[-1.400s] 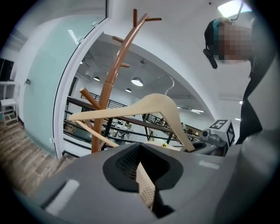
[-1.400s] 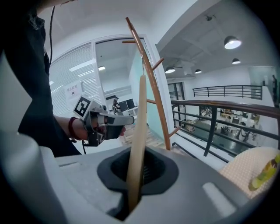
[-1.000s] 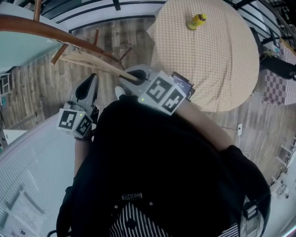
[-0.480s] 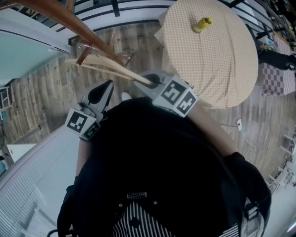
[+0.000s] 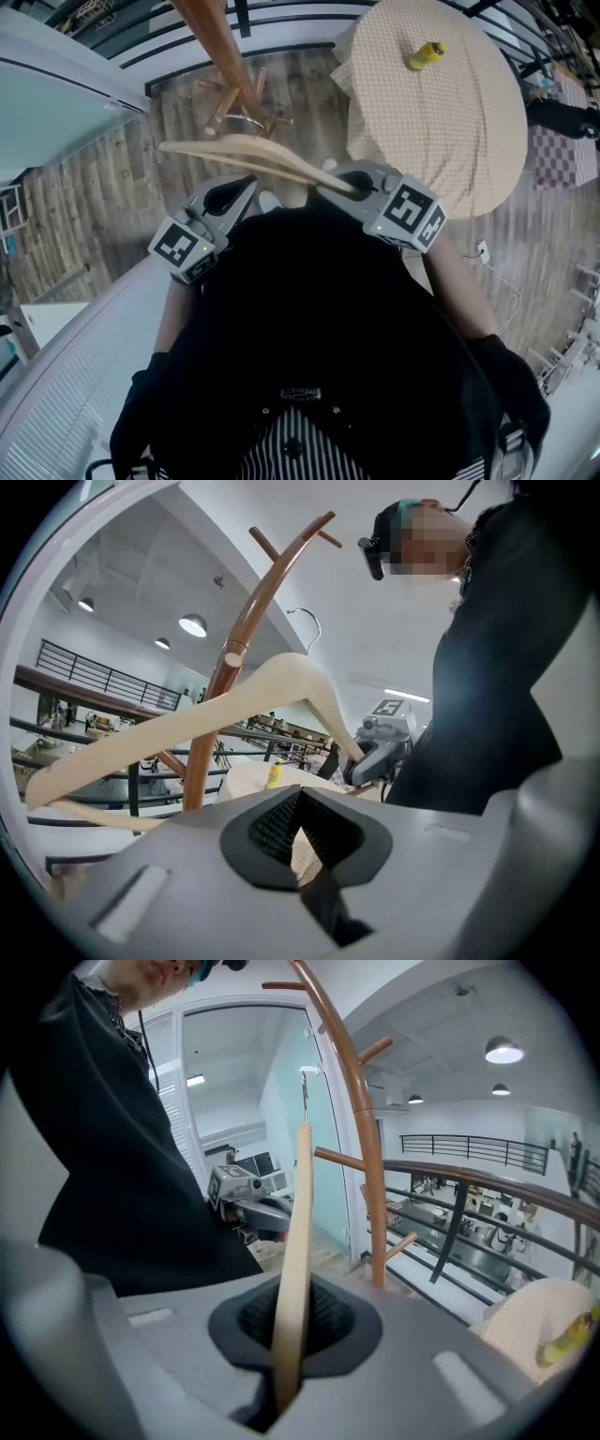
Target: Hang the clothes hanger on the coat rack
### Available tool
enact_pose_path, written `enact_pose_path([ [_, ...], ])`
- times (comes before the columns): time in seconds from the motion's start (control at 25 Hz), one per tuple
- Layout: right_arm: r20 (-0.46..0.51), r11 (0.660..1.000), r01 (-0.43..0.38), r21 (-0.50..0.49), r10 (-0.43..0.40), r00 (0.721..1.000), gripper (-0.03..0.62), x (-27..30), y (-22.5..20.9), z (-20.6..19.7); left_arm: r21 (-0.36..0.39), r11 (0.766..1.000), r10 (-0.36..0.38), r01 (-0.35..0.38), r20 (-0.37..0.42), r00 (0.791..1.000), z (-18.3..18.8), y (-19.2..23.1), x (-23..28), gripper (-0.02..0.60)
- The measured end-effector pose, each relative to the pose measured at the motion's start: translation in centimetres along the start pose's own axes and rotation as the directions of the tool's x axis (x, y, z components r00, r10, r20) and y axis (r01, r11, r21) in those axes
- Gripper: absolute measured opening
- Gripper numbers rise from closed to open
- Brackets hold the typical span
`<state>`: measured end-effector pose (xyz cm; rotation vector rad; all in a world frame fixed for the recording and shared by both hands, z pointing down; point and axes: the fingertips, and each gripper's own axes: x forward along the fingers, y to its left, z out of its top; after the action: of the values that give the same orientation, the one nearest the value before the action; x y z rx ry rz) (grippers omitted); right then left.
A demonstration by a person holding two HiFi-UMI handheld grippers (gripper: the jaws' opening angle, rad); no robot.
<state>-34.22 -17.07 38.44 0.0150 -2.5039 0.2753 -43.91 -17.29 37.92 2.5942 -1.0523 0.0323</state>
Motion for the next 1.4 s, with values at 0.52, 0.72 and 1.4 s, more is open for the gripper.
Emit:
enact_pose_path([
  [0.52,-0.051,0.993,-0.116,0.006,0.116,0.992,0.008,3.4,-1.5,1.2,-0.038,0.999,0.030,-0.029,0.030,0.999,0.4,3.4,-1.3,0.003],
  [0.72,-0.036,0.988,-0.155,0.024,0.156,0.987,0.008,3.4,-1.4,1.1,-0.037,0.999,0.005,-0.004,0.019,1.000,0.2,2.7,0.0,0.002],
  [1.4,-0.071,0.998,-0.052,0.044,0.055,0.996,0.008,3.5,-2.6,-0.8,-0.066,0.997,-0.032,0.026,-0.097,0.995,-1.9,2.0,2.7,0.002],
])
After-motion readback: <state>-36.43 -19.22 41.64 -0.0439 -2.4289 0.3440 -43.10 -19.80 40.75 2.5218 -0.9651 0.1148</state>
